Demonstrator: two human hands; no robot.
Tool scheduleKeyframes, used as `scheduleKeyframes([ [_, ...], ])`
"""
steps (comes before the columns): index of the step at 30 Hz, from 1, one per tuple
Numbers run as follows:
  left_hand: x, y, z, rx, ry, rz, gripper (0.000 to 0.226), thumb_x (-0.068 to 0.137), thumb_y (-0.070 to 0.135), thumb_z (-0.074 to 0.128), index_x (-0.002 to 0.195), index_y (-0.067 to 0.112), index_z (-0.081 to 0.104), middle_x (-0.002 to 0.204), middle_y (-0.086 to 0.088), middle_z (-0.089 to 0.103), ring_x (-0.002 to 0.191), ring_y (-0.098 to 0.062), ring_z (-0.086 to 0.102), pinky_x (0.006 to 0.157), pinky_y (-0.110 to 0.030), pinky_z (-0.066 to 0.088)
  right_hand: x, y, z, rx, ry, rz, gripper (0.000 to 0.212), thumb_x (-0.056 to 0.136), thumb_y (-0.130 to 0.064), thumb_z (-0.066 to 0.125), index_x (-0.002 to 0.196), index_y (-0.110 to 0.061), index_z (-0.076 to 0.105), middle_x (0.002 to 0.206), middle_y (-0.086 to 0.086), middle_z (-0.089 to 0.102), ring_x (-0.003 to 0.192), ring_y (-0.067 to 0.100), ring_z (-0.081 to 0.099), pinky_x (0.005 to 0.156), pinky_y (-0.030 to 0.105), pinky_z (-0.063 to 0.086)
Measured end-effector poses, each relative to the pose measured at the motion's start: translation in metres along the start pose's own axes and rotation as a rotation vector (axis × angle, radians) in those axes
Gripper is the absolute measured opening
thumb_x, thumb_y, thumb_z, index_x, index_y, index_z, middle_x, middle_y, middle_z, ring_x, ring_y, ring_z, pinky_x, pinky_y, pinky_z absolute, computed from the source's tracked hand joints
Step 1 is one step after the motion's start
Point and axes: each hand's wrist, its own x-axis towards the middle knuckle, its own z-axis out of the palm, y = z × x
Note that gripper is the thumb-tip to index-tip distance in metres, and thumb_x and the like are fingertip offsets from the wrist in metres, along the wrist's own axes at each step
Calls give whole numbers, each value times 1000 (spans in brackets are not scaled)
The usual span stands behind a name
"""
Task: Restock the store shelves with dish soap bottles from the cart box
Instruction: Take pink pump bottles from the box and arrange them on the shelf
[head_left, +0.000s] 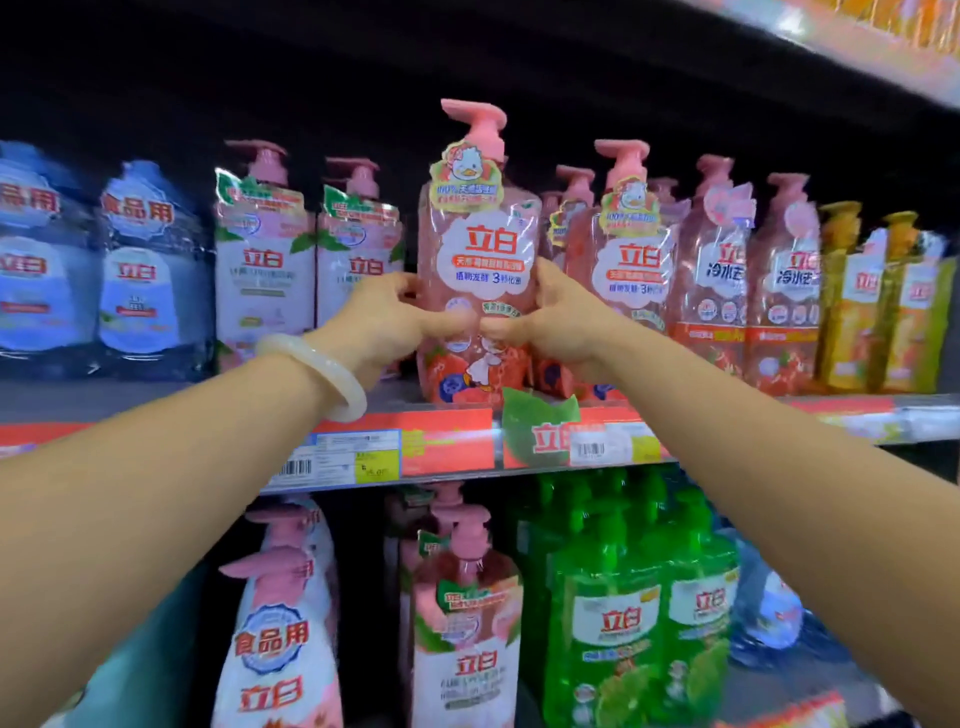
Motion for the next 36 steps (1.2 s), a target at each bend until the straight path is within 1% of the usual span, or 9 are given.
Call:
scheduleKeyframes([
  [4, -1, -2, 6, 50, 14, 6, 52, 76, 17, 75, 124, 9, 55, 107, -5, 68, 86, -16, 67, 69, -22, 51, -11, -7, -7, -384, 69, -49, 37, 85, -17, 68, 115, -20, 47, 106, -6, 57, 103, 12, 55, 83, 22, 43],
  [6, -4, -6, 9, 62, 25, -18, 57, 77, 25, 75, 128, 17, 52, 112, -5, 69, 86, -16, 67, 76, -31, 52, -13, -7, -10, -662, 129, -59, 34, 84, -34, 68, 106, -18, 47, 90, -11, 49, 88, 11, 47, 69, 20, 38],
  [8, -7, -9, 11, 66, 29, -33, 58, 77, 31, 74, 130, 24, 51, 111, -2, 70, 84, -14, 68, 74, -33, 53, -11, -4, -12, -826, 196, -58, 40, 80, -48, 66, 86, -18, 40, 78, -8, 42, 75, 14, 43, 58, 23, 33],
  [12, -8, -8, 15, 48, 31, -30, 61, 77, 31, 74, 133, 29, 49, 108, -1, 71, 82, -12, 69, 68, -30, 54, -11, 6, -12, -945, 356, -94, 55, 71, -64, 65, 87, -17, 40, 88, -1, 42, 79, 18, 43, 65, 32, 34],
  [17, -4, -6, 24, -1, 17, -53, 70, 76, 27, 76, 138, 27, 44, 109, 0, 70, 90, -16, 70, 80, -37, 56, -15, 22, -20, -936, 566, -181, 75, 63, -66, 69, 113, -13, 52, 114, 6, 44, 111, 24, 42, 90, 35, 39],
  [21, 1, -8, 33, -25, -5, -58, 75, 76, 28, 76, 141, 25, 39, 113, 6, 67, 87, -10, 69, 66, -27, 58, -22, 32, -28, -820, 650, -113, 112, 58, -64, 75, 146, -20, 21, 153, 12, 12, 143, 29, 7, 116, 45, 12],
  [26, 7, -12, 40, -12, -42, -73, 99, 62, 44, 82, 145, 33, 30, 139, 3, 51, 116, -20, 59, 98, -43, 49, -24, 45, -38, -565, 574, 38, 133, 58, -62, 76, 150, -20, -11, 157, 10, -13, 146, 25, -13, 117, 49, 2],
  [31, 10, -13, 46, 33, -45, -50, 114, 40, 62, 78, 142, 41, 32, 143, 5, 46, 122, -22, 55, 98, -45, 48, -23, 50, -40, -551, 549, 49, 129, 63, -60, 74, 150, -19, -12, 157, 9, -15, 145, 24, -15, 117, 48, 2],
  [36, 15, -18, 48, 124, -58, -44, 119, 34, 75, 72, 141, 43, 30, 141, 5, 49, 122, -22, 54, 98, -45, 47, -24, 54, -41, -547, 565, 27, 128, 61, -61, 74, 150, -16, -7, 158, 8, -9, 146, 24, -8, 117, 43, 6],
])
